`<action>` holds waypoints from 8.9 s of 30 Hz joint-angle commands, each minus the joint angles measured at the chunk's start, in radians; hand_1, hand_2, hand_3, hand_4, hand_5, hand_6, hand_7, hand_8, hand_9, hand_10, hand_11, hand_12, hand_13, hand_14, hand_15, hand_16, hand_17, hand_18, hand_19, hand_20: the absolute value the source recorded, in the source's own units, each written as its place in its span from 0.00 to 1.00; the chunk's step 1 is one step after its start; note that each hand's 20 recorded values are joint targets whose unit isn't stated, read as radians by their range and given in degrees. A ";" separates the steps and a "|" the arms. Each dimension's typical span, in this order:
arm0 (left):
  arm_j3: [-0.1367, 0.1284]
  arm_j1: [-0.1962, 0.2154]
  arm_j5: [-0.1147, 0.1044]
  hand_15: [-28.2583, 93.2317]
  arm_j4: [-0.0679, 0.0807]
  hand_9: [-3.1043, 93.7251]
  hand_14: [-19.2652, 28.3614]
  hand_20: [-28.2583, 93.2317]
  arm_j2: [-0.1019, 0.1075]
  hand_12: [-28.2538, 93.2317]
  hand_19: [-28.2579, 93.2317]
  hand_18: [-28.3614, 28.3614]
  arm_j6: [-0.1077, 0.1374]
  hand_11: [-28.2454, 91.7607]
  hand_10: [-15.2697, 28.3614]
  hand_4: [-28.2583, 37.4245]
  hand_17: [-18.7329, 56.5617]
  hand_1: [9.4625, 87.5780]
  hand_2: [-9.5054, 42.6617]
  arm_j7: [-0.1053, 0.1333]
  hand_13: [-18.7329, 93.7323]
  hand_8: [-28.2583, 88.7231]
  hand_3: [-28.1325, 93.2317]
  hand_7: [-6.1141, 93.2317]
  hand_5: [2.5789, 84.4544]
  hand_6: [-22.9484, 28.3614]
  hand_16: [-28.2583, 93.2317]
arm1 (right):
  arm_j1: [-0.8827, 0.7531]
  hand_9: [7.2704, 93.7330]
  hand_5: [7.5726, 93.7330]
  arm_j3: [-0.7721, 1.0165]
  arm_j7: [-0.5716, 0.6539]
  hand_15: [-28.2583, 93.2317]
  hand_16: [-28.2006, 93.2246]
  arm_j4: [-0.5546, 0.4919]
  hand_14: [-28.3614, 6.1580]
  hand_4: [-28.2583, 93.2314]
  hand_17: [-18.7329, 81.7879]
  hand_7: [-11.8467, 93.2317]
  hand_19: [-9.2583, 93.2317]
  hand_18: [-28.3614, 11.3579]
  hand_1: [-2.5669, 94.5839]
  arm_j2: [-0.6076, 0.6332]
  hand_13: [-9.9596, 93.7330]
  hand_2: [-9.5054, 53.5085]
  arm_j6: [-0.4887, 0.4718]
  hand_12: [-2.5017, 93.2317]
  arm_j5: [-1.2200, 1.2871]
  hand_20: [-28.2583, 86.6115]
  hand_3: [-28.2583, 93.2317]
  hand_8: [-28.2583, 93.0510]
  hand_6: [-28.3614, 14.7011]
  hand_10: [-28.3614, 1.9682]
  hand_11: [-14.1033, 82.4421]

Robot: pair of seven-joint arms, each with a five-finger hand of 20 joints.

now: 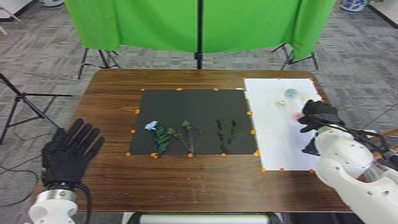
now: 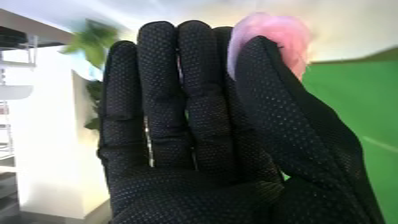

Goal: Arrange flowers

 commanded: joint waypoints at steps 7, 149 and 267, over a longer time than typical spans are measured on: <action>0.018 -0.003 0.063 0.57 0.012 0.45 0.70 0.34 -0.020 0.34 0.52 0.75 -0.007 0.45 0.69 0.00 0.20 0.27 0.42 -0.037 0.45 0.16 0.84 0.23 0.52 0.59 0.18 | 0.392 0.82 0.72 -0.271 -0.103 0.55 0.48 -0.060 0.55 0.00 0.43 0.41 0.71 0.18 0.63 -0.135 0.69 0.14 -0.019 0.37 0.010 0.46 0.76 0.26 0.63 0.56 0.29; 0.030 -0.018 0.067 0.56 0.020 0.45 0.70 0.35 -0.011 0.34 0.50 0.75 -0.032 0.44 0.69 0.00 0.20 0.19 0.39 -0.001 0.45 0.16 0.85 0.22 0.51 0.58 0.19 | 0.260 0.49 0.48 -0.015 0.042 0.60 0.34 -0.024 0.22 0.05 0.37 0.21 0.71 0.09 0.35 -0.110 0.50 0.27 -0.303 0.21 0.120 0.43 0.83 0.16 0.49 0.19 0.26; 0.049 -0.026 -0.009 0.58 -0.006 0.47 0.71 0.35 0.030 0.34 0.51 0.75 -0.022 0.46 0.69 0.00 0.20 0.22 0.42 0.001 0.46 0.16 0.85 0.25 0.54 0.58 0.18 | 0.501 0.64 0.67 -0.626 -0.077 0.55 0.46 0.091 0.48 0.00 0.51 0.26 0.77 0.26 0.62 -0.509 0.62 0.08 -0.208 0.23 0.025 0.49 0.80 0.23 0.52 0.37 0.34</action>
